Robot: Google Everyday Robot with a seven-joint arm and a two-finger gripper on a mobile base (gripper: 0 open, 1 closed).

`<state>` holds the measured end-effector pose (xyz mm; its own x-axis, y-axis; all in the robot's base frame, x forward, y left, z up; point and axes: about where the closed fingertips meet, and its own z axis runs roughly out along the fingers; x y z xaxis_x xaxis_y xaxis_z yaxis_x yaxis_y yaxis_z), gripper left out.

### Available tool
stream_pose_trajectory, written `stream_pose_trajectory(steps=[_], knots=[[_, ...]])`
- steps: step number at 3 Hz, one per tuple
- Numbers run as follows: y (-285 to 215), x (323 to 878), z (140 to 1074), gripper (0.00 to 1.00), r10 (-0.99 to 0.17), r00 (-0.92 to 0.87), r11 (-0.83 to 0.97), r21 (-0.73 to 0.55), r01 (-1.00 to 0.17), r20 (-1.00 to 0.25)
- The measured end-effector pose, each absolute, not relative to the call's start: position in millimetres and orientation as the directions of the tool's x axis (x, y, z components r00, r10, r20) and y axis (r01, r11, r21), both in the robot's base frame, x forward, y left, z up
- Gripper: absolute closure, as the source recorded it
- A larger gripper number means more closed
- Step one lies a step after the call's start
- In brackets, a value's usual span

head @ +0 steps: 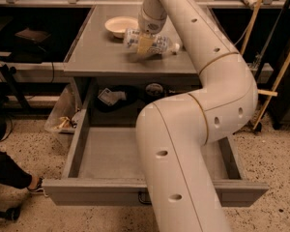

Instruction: Pick blue plastic bottle from top drawer and place on counter

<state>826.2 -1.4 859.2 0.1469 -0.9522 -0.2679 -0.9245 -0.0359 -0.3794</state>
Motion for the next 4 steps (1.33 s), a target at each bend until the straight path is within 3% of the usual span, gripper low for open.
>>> stream_pose_trajectory(steps=[1, 2, 4], knots=[[-1.4, 826.2, 859.2, 0.11, -0.952, 0.147, -0.036, -0.379, -0.925, -0.268], [-1.4, 826.3, 859.2, 0.0, -0.952, 0.147, -0.036, -0.379, -0.925, -0.268], [-6.1, 815.5, 888.7, 0.0, -0.973, 0.091, -0.004, -0.383, -0.924, -0.211]])
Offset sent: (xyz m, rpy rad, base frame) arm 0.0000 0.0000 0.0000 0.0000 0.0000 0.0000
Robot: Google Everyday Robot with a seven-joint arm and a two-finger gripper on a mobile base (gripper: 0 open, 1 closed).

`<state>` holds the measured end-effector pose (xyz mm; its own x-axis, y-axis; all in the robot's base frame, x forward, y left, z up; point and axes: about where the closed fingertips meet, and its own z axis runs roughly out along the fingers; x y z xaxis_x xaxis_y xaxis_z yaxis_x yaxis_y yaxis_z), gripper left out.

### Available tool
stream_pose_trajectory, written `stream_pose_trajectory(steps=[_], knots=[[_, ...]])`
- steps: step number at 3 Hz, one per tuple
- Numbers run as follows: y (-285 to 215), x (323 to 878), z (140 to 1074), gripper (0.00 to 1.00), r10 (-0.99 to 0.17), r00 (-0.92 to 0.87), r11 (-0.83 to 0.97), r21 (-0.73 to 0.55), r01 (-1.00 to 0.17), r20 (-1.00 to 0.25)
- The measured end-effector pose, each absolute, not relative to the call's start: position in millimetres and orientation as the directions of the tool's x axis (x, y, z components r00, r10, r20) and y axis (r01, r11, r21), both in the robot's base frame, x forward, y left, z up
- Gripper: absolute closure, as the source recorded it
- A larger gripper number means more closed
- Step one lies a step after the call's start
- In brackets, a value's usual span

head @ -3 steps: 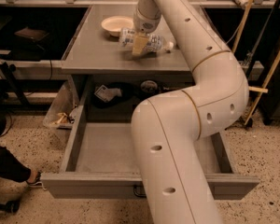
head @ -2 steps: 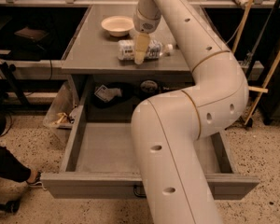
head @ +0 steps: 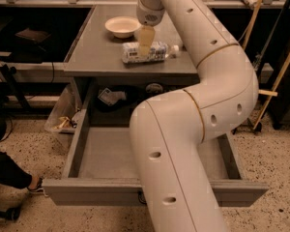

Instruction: Pick blue plastic bottle from top drawer and place on counter

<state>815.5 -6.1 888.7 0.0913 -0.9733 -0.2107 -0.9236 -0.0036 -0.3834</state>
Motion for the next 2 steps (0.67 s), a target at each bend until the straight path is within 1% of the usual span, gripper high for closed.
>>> stream_pose_trajectory(steps=[1, 2], knots=[[-9.0, 783.4, 991.3, 0.0, -0.995, -0.03, 0.074, -0.479, -0.875, -0.099], [-17.9, 732.3, 1123.3, 0.0, -0.98, -0.187, 0.185, -0.65, -0.737, -0.067]])
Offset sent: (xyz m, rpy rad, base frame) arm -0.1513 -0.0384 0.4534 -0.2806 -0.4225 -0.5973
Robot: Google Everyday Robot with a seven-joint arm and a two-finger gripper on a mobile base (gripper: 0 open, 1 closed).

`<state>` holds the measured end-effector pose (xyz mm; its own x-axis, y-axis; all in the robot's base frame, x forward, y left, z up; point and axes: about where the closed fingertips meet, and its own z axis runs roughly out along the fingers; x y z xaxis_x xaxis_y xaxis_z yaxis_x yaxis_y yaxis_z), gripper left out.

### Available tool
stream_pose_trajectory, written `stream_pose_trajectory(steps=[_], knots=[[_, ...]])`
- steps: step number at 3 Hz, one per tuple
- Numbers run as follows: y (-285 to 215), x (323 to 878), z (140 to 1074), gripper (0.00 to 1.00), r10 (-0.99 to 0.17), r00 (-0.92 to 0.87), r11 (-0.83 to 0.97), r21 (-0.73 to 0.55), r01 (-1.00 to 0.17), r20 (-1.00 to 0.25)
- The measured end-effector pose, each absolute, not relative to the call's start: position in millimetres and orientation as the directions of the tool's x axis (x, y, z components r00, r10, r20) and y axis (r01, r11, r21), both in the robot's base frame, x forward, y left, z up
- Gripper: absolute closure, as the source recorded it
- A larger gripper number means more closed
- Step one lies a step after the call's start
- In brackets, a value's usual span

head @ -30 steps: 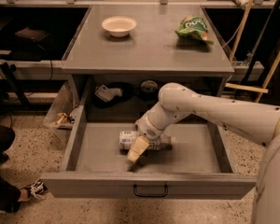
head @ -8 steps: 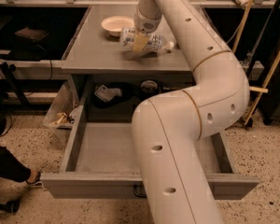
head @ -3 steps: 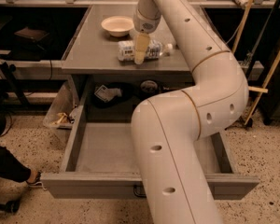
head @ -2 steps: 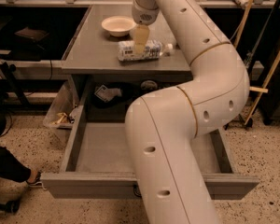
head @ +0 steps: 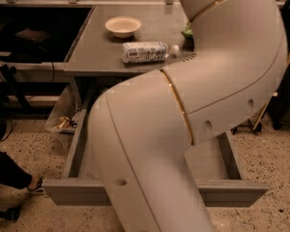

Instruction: Pick blue plastic bottle from top drawer and place on counter

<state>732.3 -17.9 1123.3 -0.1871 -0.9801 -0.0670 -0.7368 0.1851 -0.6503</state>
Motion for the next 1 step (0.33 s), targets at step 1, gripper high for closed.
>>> stream_pose_trajectory(steps=[1], knots=[[-22.5, 728.7, 1150.0, 0.0, -0.976, -0.21, 0.193, -0.703, -0.685, -0.063]])
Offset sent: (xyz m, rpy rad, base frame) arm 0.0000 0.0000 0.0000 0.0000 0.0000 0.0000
